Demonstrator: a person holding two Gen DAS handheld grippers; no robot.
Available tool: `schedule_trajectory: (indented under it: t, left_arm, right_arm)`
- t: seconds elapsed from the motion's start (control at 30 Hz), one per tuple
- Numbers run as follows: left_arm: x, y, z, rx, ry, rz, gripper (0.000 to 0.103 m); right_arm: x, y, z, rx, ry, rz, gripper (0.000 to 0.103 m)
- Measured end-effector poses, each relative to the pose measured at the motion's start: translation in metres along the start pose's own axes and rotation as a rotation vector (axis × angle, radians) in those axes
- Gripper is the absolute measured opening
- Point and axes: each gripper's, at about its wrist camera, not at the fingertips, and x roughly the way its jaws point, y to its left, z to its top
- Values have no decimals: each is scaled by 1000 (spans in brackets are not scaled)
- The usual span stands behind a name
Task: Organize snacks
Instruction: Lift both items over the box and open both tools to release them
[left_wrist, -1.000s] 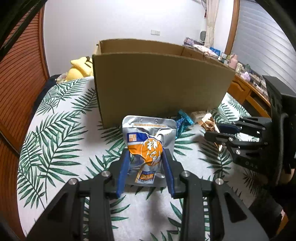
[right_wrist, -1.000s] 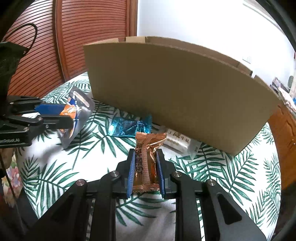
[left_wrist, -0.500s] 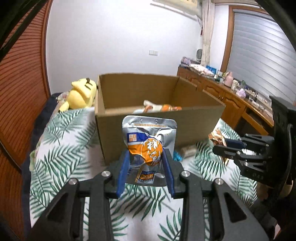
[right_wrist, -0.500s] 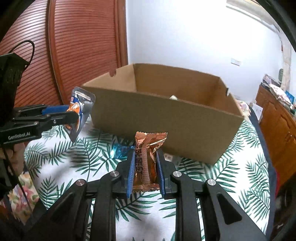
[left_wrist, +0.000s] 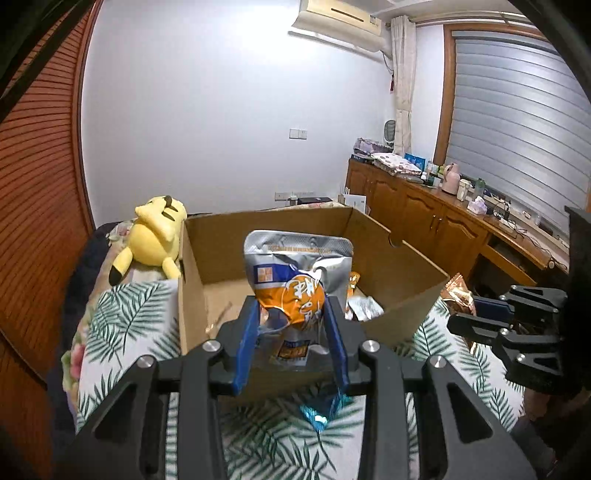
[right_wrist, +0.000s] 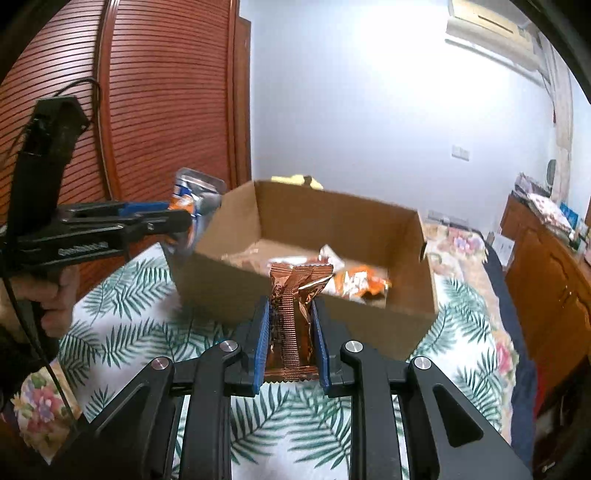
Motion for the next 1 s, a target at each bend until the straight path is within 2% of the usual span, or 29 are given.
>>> schedule_trajectory:
  t: [0.47,0.7,1.0]
  left_arm:
    - [66,3,40,-3,28,-14,34]
    - [97,6,36,-40,64,2,34]
    - [104,10,34,-48,71,44,34]
  right_arm:
    - [20,-13,41,-60,-28,-14,20]
    - [44,-27,50,-47,3,-4,20]
    - [79,-43,48,13,50,26,20]
